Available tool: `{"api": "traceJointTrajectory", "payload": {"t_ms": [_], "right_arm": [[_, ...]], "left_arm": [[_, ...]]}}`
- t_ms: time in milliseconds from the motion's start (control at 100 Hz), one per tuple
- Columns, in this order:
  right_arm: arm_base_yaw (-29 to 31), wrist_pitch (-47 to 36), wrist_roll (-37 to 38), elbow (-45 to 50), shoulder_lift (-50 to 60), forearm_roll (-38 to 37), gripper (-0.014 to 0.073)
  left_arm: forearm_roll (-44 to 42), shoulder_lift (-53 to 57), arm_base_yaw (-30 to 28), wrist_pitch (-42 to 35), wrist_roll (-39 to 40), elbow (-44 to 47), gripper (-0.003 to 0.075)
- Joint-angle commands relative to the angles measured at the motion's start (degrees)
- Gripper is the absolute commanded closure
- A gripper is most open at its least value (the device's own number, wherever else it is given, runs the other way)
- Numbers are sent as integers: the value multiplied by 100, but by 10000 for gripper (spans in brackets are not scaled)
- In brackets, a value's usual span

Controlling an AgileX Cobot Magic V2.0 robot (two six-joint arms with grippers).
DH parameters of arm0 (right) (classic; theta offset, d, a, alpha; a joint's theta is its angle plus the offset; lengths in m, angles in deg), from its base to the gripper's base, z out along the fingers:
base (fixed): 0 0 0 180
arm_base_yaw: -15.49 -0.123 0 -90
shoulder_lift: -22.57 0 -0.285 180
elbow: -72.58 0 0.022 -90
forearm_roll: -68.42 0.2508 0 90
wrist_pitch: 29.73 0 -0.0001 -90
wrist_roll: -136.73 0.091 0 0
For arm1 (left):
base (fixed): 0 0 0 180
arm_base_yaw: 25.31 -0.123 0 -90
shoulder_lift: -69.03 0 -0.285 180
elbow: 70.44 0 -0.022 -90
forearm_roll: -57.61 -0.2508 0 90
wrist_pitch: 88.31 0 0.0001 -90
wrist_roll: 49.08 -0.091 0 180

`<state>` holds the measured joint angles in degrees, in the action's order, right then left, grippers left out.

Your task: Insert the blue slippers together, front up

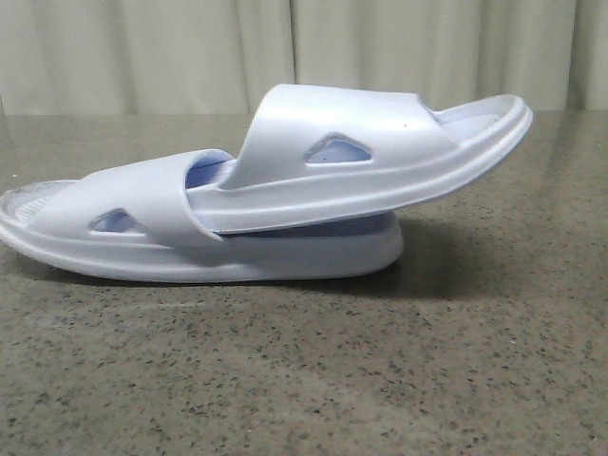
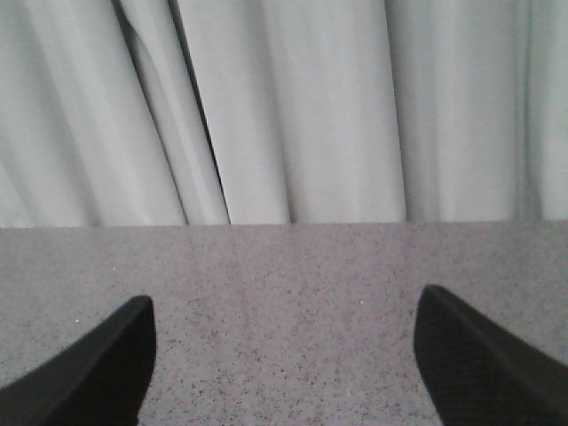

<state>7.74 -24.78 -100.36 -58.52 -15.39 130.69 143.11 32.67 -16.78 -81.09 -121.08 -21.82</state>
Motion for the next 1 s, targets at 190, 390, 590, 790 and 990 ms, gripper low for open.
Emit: {"api": "traceJointTrajectory", "payload": {"t_ms": [190,390,590,790,990], "right_arm": [[9,-233,-102,441,1363,-247,74],[9,-189,-102,957,1990,-433,74],[9,-283,-102,1553,2161,-433,74],[9,-607,-102,1577,2161,-433,90],[9,-607,-102,1577,2161,-433,328]], "left_arm": [[-153,1177,36,-567,-11,724,307],[-153,1799,36,-784,-11,1283,307],[-153,1887,36,-853,-11,1674,307],[-153,1887,36,-853,-11,1823,314],[-153,1887,36,-877,-11,1835,514]]}}
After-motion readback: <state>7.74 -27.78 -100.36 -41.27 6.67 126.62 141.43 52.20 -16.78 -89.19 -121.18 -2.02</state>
